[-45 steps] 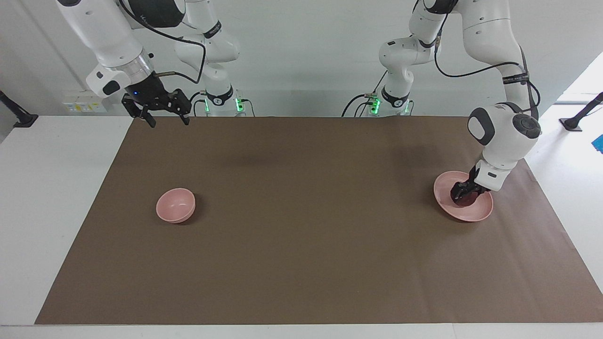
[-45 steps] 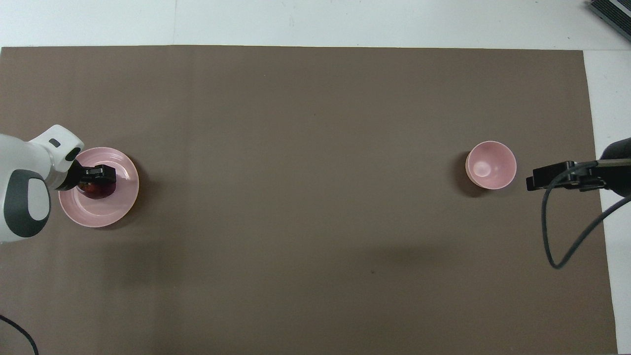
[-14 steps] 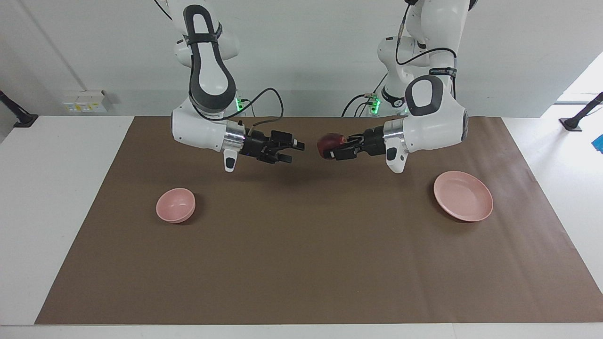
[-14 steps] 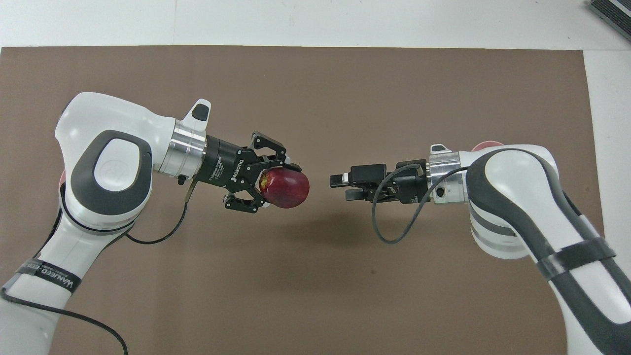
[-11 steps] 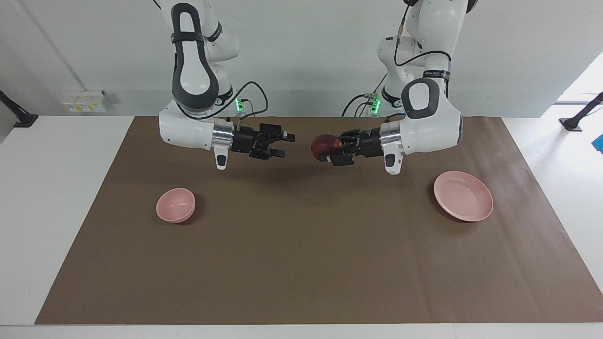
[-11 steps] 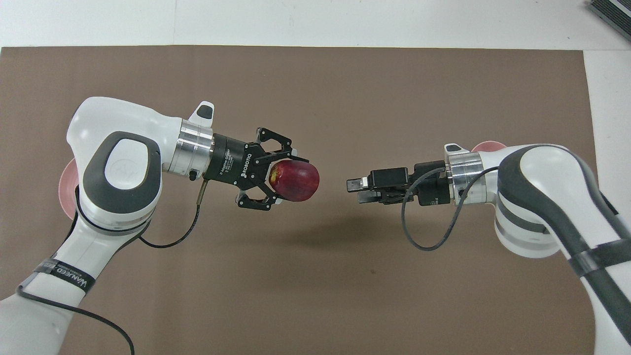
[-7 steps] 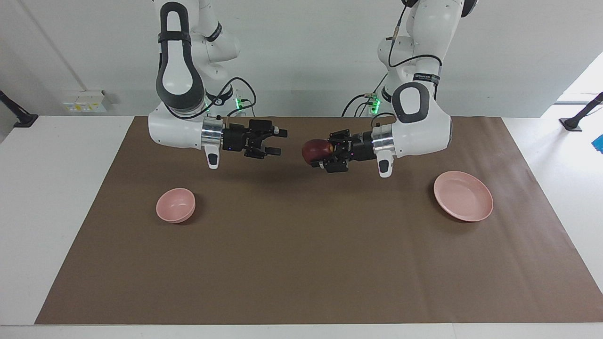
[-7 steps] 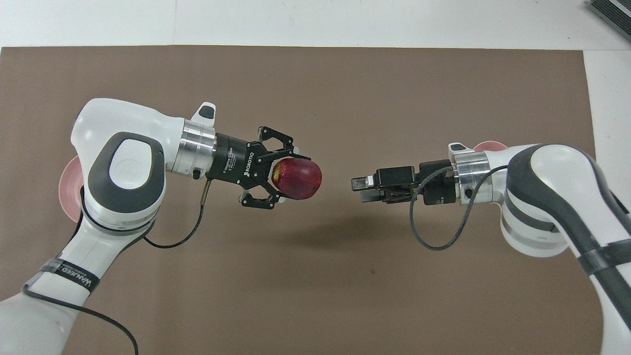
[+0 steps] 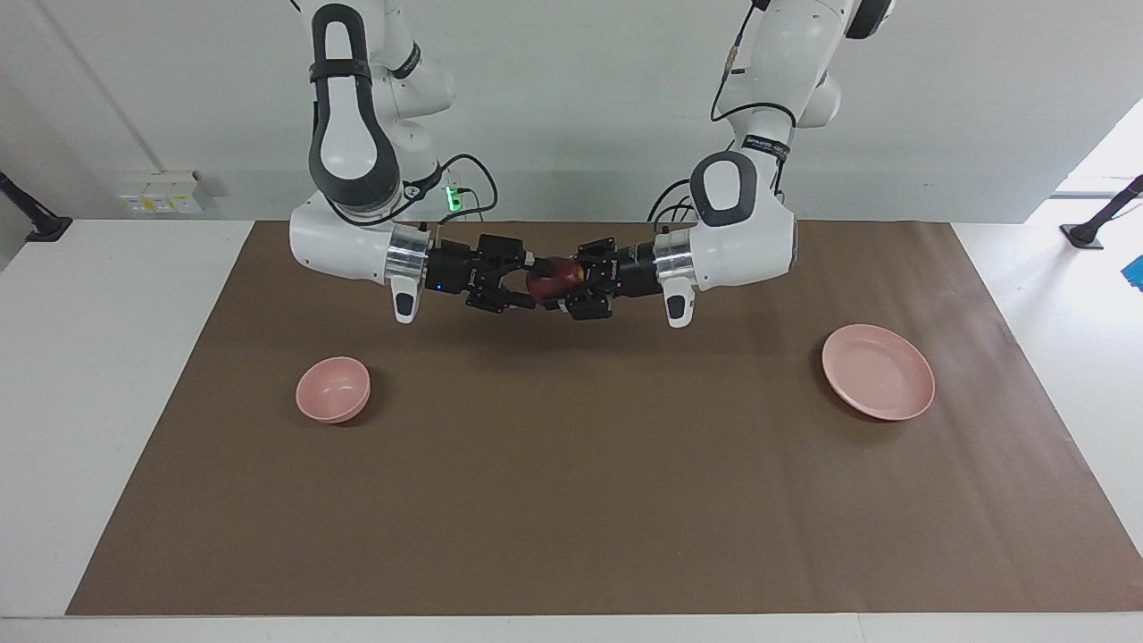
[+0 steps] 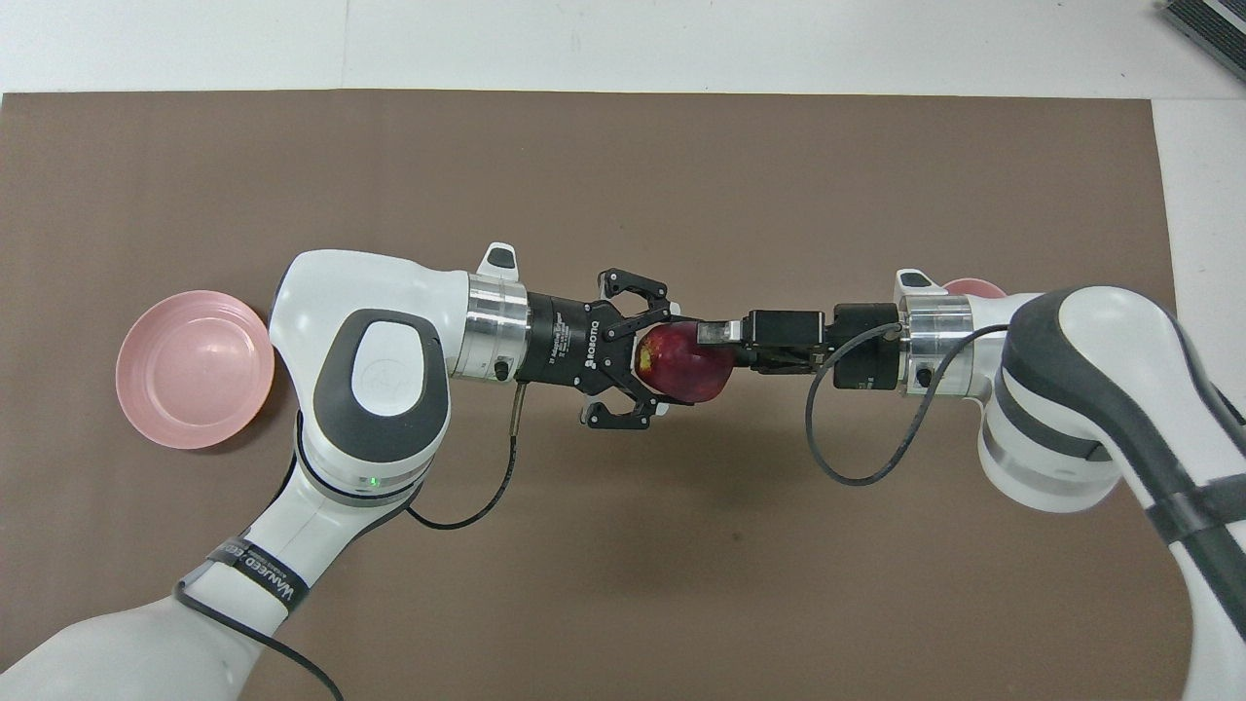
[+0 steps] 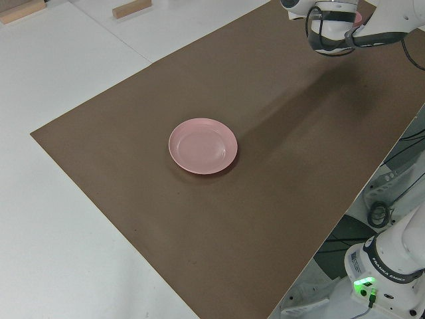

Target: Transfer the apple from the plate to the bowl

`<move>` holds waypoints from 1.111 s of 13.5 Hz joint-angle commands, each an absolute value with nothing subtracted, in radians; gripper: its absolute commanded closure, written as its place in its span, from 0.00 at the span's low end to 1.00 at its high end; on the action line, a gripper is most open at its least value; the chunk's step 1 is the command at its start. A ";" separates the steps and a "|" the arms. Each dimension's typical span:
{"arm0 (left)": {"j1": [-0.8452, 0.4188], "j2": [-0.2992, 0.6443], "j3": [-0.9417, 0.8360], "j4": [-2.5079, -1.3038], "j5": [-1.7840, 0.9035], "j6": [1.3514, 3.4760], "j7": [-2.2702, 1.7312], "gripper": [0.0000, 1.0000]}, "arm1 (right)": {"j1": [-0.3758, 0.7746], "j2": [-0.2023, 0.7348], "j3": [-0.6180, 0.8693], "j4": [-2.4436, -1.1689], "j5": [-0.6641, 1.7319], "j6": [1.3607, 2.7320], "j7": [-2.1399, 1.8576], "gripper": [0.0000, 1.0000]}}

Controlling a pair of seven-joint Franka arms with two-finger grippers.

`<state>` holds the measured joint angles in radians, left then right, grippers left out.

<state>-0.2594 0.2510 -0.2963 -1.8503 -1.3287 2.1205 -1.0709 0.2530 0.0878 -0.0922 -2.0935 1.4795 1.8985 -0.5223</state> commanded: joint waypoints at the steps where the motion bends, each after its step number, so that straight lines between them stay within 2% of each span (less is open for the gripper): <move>1: -0.281 0.239 -0.304 -1.867 -1.370 2.166 -1.080 1.00 | 0.247 0.074 -0.089 -2.114 1.513 1.914 -0.566 0.00; 6: -0.311 0.239 -0.324 -1.867 -1.387 2.235 -1.080 1.00 | 0.256 0.071 -0.089 -2.118 1.502 1.940 -0.565 0.00; 15: -0.301 0.239 -0.322 -1.867 -1.388 2.238 -1.080 1.00 | 0.255 0.057 -0.089 -2.140 1.473 1.907 -0.566 0.00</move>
